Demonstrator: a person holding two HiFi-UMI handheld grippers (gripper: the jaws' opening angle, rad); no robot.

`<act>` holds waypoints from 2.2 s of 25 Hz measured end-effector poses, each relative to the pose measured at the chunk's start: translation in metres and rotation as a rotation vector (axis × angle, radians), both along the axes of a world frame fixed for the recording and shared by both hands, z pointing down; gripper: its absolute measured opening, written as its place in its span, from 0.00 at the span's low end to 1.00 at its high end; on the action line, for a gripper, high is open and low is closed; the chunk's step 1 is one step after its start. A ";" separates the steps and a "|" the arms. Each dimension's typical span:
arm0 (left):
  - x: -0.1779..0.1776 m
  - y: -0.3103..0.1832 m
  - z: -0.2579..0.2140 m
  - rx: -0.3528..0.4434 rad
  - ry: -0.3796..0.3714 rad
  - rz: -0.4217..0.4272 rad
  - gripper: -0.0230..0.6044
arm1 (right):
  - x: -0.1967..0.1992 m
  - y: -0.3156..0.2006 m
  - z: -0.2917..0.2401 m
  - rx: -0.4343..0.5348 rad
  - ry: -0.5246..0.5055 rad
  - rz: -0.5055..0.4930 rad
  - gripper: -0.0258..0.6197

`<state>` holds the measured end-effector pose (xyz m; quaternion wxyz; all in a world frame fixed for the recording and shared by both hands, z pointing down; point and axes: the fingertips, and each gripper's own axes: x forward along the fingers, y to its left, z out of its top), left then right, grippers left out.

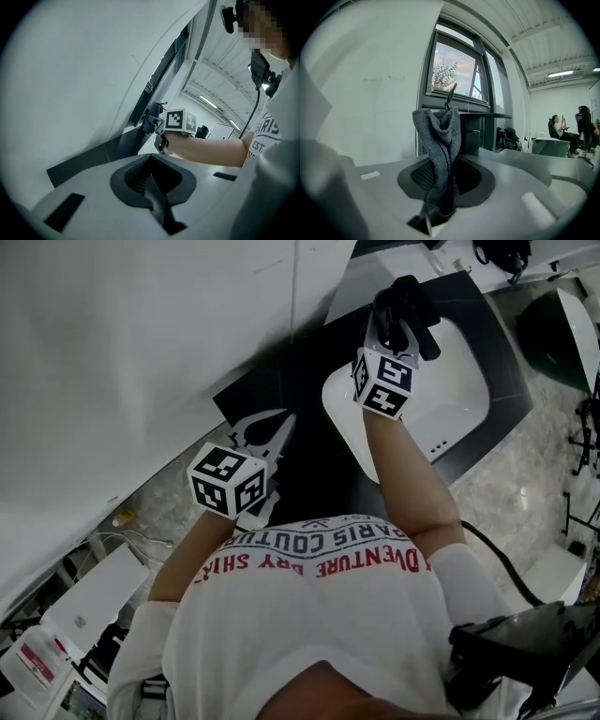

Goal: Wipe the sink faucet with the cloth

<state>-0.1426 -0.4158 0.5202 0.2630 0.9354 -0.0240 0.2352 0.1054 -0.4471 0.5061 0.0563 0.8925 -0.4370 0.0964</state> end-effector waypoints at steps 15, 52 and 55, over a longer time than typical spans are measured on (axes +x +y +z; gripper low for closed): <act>0.018 0.032 -0.013 0.001 0.023 0.087 0.04 | -0.009 0.087 -0.016 0.017 0.009 0.049 0.17; 0.044 0.281 -0.066 0.163 0.102 -0.242 0.04 | -0.068 0.329 -0.065 0.147 -0.165 -0.636 0.17; 0.056 0.357 -0.065 0.169 0.109 -0.338 0.04 | -0.061 0.400 -0.064 0.114 -0.166 -0.769 0.17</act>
